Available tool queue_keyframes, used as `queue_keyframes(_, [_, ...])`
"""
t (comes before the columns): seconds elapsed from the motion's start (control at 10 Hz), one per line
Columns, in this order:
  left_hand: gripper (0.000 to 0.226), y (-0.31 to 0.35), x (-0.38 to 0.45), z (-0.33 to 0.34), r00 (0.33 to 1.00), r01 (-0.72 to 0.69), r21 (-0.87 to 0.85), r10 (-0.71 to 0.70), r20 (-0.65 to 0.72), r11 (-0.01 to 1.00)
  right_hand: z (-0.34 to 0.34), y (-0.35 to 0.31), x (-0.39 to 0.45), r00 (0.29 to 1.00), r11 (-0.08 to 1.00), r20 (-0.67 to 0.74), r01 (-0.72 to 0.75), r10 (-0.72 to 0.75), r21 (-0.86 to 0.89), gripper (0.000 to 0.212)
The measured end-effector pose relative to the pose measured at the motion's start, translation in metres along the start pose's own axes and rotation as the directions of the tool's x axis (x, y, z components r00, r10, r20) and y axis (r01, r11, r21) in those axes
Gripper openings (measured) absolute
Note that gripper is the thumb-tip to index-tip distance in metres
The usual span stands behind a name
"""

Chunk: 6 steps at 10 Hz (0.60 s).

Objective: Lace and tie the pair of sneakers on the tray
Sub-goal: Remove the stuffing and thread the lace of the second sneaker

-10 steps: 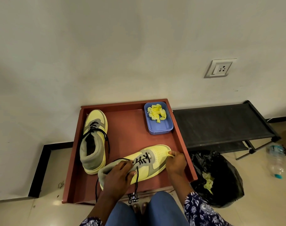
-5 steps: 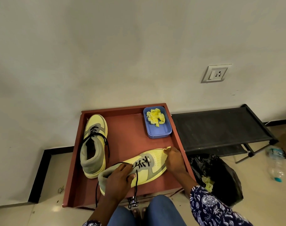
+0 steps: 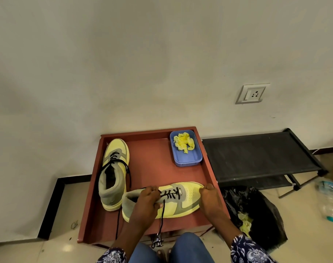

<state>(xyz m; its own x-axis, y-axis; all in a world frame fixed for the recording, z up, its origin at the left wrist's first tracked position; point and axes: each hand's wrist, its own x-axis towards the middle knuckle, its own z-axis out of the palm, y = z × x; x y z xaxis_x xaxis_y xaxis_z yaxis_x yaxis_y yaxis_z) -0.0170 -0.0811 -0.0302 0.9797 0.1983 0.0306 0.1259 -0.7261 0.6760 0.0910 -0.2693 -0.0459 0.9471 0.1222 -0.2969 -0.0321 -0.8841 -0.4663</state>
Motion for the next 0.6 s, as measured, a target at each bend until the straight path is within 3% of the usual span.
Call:
queue_keyframes(0.1, [0.011,0.008,-0.004,0.007,0.997,0.002,-0.005,-0.003,-0.073,1.000,-0.003,0.003,-0.004,1.000,0.982,0.011,0.022,-0.025,0.189,0.019])
queue_keyframes(0.2, [0.012,0.020,-0.005,0.009,0.996,-0.008,-0.029,0.005,-0.092,1.000,-0.006,0.005,-0.004,0.998,0.953,-0.063,0.003,0.017,0.304,0.014])
queue_keyframes(0.3, [0.013,0.030,-0.004,0.008,0.999,-0.037,-0.054,0.035,-0.036,0.998,-0.017,0.008,-0.005,0.996,0.980,-0.078,0.050,-0.035,0.194,0.021])
queue_keyframes(0.4, [0.014,0.032,0.002,0.005,0.997,-0.080,-0.049,0.080,0.009,0.996,-0.018,0.010,-0.007,0.991,0.971,-0.080,0.119,-0.105,0.206,0.023])
queue_keyframes(0.5, [0.026,0.021,0.015,-0.001,0.988,-0.144,-0.022,0.145,0.053,0.989,-0.024,0.013,-0.015,0.996,0.970,-0.058,0.083,-0.071,0.229,0.023])
queue_keyframes(0.6, [0.009,0.016,0.022,-0.008,0.984,-0.165,0.037,0.162,0.077,0.986,-0.024,0.017,-0.012,0.999,0.960,-0.041,0.028,-0.017,0.278,0.025])
